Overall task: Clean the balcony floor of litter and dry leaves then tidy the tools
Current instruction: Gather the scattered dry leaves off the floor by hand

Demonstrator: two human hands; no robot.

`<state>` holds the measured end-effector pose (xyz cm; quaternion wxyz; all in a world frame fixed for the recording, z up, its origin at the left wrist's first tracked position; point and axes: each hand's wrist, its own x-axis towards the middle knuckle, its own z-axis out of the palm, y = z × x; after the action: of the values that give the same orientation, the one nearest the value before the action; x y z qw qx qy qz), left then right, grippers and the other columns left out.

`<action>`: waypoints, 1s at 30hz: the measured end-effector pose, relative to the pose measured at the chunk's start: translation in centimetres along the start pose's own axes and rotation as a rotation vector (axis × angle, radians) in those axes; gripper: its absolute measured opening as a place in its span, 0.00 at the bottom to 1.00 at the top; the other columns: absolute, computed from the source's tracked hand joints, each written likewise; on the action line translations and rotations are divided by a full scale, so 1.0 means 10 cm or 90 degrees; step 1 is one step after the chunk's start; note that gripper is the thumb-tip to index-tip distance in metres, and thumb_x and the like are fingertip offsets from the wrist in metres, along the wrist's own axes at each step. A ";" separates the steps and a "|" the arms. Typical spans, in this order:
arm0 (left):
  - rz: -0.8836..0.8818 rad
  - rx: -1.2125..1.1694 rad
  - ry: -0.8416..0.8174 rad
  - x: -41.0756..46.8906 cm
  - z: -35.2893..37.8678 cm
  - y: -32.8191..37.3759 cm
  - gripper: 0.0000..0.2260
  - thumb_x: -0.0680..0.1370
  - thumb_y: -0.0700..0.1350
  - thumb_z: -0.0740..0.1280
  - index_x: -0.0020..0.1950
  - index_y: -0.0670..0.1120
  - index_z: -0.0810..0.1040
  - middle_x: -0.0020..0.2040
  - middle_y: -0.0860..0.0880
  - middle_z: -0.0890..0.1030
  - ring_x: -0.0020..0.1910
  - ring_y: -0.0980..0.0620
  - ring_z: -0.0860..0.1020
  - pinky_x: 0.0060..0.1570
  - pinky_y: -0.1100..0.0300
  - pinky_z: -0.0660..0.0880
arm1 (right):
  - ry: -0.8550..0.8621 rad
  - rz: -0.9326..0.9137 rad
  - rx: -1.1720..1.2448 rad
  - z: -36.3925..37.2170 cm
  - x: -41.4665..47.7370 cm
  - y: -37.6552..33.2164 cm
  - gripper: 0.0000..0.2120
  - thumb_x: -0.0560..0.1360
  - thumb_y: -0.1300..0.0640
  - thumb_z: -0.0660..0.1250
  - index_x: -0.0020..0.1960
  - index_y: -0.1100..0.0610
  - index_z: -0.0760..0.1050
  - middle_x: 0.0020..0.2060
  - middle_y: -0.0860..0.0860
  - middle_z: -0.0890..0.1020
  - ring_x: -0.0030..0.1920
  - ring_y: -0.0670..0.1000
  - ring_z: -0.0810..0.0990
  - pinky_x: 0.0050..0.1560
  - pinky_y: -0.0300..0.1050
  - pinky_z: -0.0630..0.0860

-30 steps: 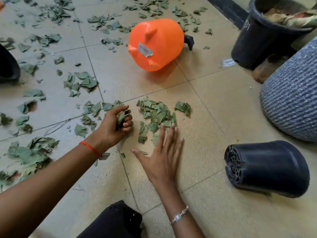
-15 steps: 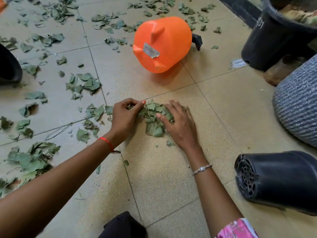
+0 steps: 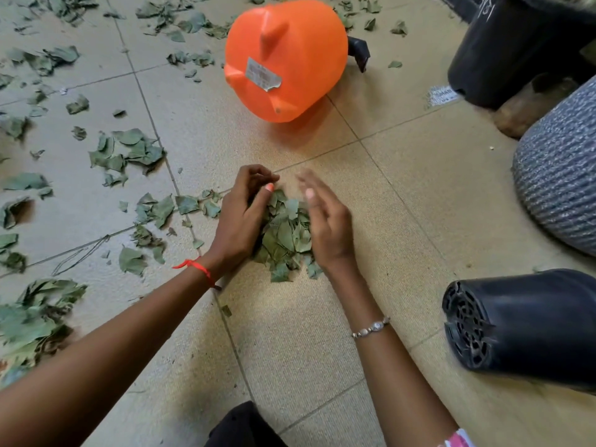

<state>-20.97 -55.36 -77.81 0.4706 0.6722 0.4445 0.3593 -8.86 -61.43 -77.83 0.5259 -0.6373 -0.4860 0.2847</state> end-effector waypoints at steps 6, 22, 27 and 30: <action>-0.002 0.132 -0.057 0.05 -0.11 -0.03 0.20 0.77 0.52 0.53 0.64 0.48 0.74 0.61 0.56 0.75 0.61 0.61 0.70 0.64 0.62 0.65 | 0.084 0.050 -0.245 -0.18 -0.33 0.13 0.29 0.77 0.41 0.46 0.72 0.53 0.64 0.74 0.48 0.61 0.73 0.44 0.60 0.69 0.42 0.62; 0.036 0.058 -0.117 -0.27 0.12 -0.02 0.21 0.81 0.49 0.48 0.65 0.45 0.74 0.62 0.52 0.77 0.63 0.61 0.73 0.64 0.64 0.66 | 0.249 0.102 -0.222 0.60 -0.31 -0.04 0.31 0.79 0.41 0.45 0.68 0.62 0.68 0.68 0.58 0.71 0.70 0.54 0.67 0.71 0.48 0.61; -0.089 -0.268 -0.019 -0.30 0.24 0.07 0.16 0.81 0.42 0.51 0.61 0.41 0.74 0.57 0.47 0.79 0.58 0.58 0.76 0.57 0.68 0.69 | 0.333 0.117 0.059 0.72 -0.22 -0.12 0.23 0.77 0.49 0.53 0.64 0.61 0.74 0.60 0.53 0.78 0.59 0.42 0.74 0.60 0.31 0.67; -0.179 -0.405 0.025 -0.29 0.22 0.04 0.14 0.82 0.42 0.51 0.57 0.42 0.76 0.56 0.44 0.78 0.58 0.51 0.75 0.62 0.57 0.69 | 0.303 0.178 0.190 0.75 -0.23 -0.16 0.17 0.75 0.53 0.59 0.62 0.56 0.77 0.58 0.47 0.80 0.59 0.41 0.76 0.61 0.38 0.71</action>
<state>-19.86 -58.81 -78.24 0.6928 0.4171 0.4075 0.4243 -16.77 -60.61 -78.77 0.6685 -0.6622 -0.2101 0.2654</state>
